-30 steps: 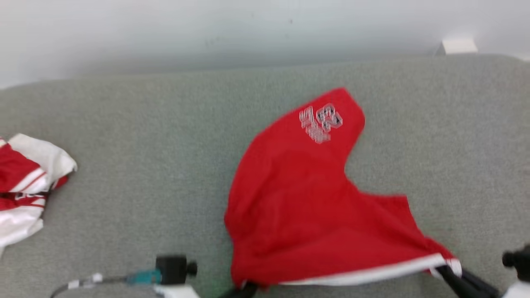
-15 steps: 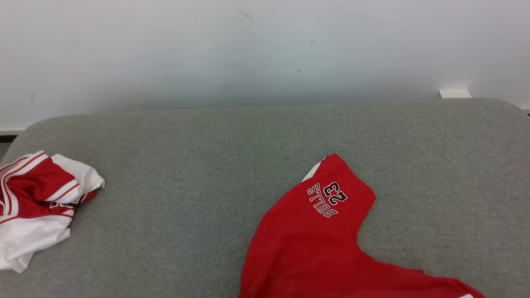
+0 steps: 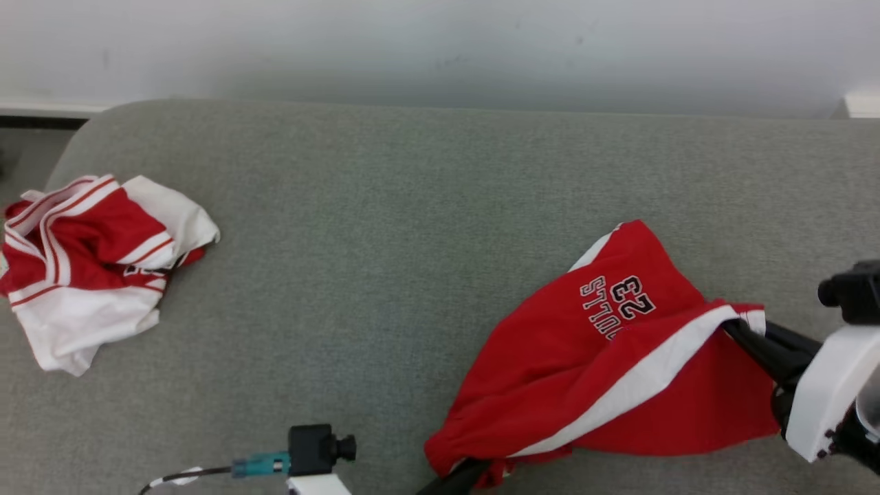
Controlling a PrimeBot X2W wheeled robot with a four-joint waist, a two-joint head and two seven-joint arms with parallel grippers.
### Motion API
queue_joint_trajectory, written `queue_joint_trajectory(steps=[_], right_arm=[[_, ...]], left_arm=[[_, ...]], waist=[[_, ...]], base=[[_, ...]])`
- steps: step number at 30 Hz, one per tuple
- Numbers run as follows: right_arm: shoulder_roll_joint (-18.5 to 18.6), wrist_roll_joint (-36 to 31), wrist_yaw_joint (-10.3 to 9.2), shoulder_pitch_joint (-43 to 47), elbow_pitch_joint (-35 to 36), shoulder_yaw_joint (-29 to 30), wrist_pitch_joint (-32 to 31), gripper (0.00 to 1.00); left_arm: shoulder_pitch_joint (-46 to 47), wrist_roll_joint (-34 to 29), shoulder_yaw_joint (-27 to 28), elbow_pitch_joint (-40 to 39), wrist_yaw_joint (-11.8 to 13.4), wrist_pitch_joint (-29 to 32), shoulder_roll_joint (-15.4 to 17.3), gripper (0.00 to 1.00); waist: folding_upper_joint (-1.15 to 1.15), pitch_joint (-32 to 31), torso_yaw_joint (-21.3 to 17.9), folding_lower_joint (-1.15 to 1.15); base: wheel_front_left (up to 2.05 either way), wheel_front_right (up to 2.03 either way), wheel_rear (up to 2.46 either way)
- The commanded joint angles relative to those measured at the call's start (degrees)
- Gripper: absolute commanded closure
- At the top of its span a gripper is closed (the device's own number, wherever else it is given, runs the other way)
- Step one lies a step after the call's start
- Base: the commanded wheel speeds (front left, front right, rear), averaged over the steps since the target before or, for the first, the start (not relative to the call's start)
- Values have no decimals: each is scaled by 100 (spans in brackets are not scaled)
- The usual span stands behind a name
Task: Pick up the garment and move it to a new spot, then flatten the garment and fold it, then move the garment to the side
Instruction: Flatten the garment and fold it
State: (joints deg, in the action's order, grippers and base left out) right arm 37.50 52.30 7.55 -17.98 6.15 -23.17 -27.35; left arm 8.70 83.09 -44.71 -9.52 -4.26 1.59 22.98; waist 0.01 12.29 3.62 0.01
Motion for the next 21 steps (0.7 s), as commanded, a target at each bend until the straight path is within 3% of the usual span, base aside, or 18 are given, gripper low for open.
queue_joint_trajectory(steps=[1, 5, 8, 10, 11, 12, 13, 14, 18, 19, 20, 21], right_arm=[[-81, -85, -13, -304, -186, -111, -64, 100], [-202, -183, -13, -937, -666, -368, -27, 100], [-238, -234, -13, -1267, -992, -560, 81, 100], [-206, -309, -13, -1463, -1189, -704, 163, 100], [-206, -309, -13, -1463, -1189, -704, 163, 100], [-208, -319, -13, -1534, -1286, -785, 191, 100], [-214, -316, -13, -1604, -1385, -850, 234, 100], [-212, -330, -13, -1670, -1487, -925, 249, 100], [-246, -385, -13, -1929, -1822, -1161, 490, 98], [-261, -395, -13, -1972, -1889, -1210, 586, 81], [-264, -418, -13, -2021, -1941, -1259, 693, 0], [-262, -431, -13, -2077, -2018, -1293, 794, 0]], left_arm=[[144, 21, 23, 97, -41, 35, -43, 100], [344, 21, 23, 317, -69, 70, -206, 93], [438, 43, 14, 440, -100, 87, -290, 78], [476, 74, 17, 511, -118, 89, -343, 56], [476, 74, 17, 511, -118, 89, -343, 56], [505, 96, 14, 547, -134, 111, -372, 39], [540, 105, 6, 585, -145, 132, -396, 7], [569, 107, -5, 624, -147, 139, -420, 0], [638, 133, -88, 765, -161, 235, -535, 0], [642, 146, -99, 795, -165, 243, -548, 0], [637, 159, -111, 824, -167, 259, -560, 0], [636, 158, -123, 842, -168, 270, -571, 0]], waist=[[-1, 264, 290, -1], [-1, 398, 457, -1], [-1, 474, 548, -1], [-1, 514, 607, -1], [-1, 514, 607, -1], [-1, 529, 634, -1], [-1, 544, 662, -1], [-1, 554, 688, -1], [-1, 586, 767, -1], [-1, 589, 781, -1], [-1, 594, 792, -1], [-1, 600, 801, -1]], base=[[0, 0, 0], [0, 0, 0], [0, 0, 0], [0, 0, 0], [0, 0, 0], [0, 0, 0], [0, 0, 0], [0, 0, 0], [0, 0, 0], [0, 0, 0], [0, 0, 0], [0, 0, 0]])
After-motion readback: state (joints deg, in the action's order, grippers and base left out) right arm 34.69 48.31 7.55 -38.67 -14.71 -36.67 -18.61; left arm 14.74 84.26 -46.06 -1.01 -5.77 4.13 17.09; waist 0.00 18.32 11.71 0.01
